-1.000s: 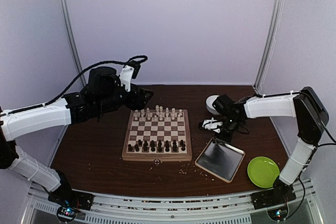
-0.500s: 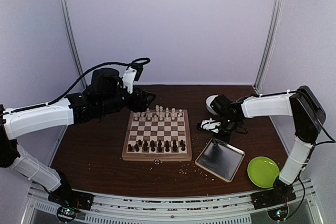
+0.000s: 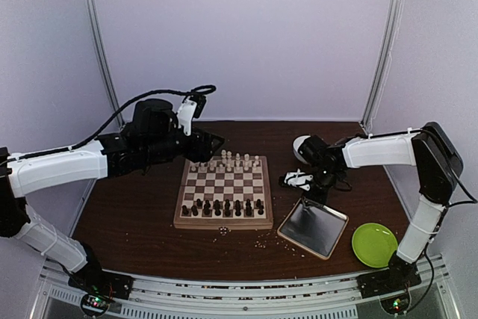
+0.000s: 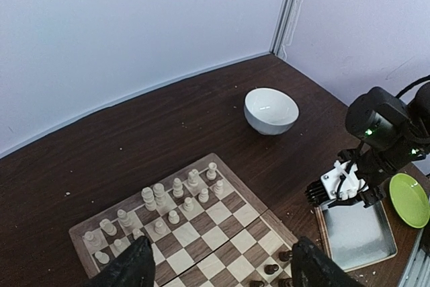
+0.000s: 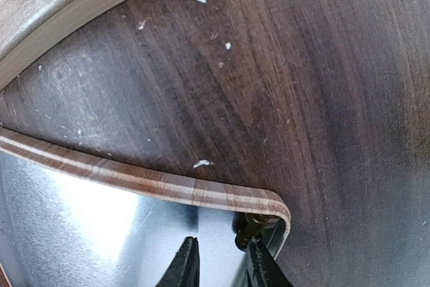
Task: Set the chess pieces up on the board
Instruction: Pick up the pawn from the storage box.
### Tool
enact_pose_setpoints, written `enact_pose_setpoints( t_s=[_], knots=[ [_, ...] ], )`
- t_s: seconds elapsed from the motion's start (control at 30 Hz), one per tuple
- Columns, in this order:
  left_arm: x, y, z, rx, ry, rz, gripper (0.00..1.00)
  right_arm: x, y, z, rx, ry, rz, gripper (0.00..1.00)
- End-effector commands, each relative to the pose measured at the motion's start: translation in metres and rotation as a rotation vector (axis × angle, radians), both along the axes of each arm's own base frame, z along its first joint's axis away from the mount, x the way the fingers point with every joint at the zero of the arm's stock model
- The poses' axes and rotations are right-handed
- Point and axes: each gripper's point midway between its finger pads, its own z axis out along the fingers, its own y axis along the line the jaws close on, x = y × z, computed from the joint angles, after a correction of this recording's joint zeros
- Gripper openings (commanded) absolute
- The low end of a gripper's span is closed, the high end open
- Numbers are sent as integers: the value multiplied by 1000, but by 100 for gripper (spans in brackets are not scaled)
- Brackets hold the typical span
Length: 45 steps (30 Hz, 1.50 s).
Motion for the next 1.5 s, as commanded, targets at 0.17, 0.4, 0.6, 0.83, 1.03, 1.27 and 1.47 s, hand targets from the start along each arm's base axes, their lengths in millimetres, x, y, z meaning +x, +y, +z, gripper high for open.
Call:
enact_pose_setpoints(
  t_s=[0.17,0.4,0.6,0.83,1.03,1.27,1.47],
  knots=[
    [1,-9,1,-52,4,-20,71,17,-7,-5,-79,-39,-112,25],
    [1,-12,-1,-58,12,-25,70,11,-2,-15,-81,-6,-99,20],
    [0,-13,-4,-59,16,-34,70,9,-2,-11,-70,-6,-100,3],
    [-33,-25,-18,-5,-57,-235,64,-21,11,26,121,107,-50,0],
    [-106,-54,-32,41,-313,-520,62,-68,42,92,393,240,83,0],
    [-150,-97,-38,140,-540,-668,61,-105,66,137,538,374,215,0],
    [-168,-136,-32,180,-675,-774,56,-139,77,159,613,524,314,0]
  ],
)
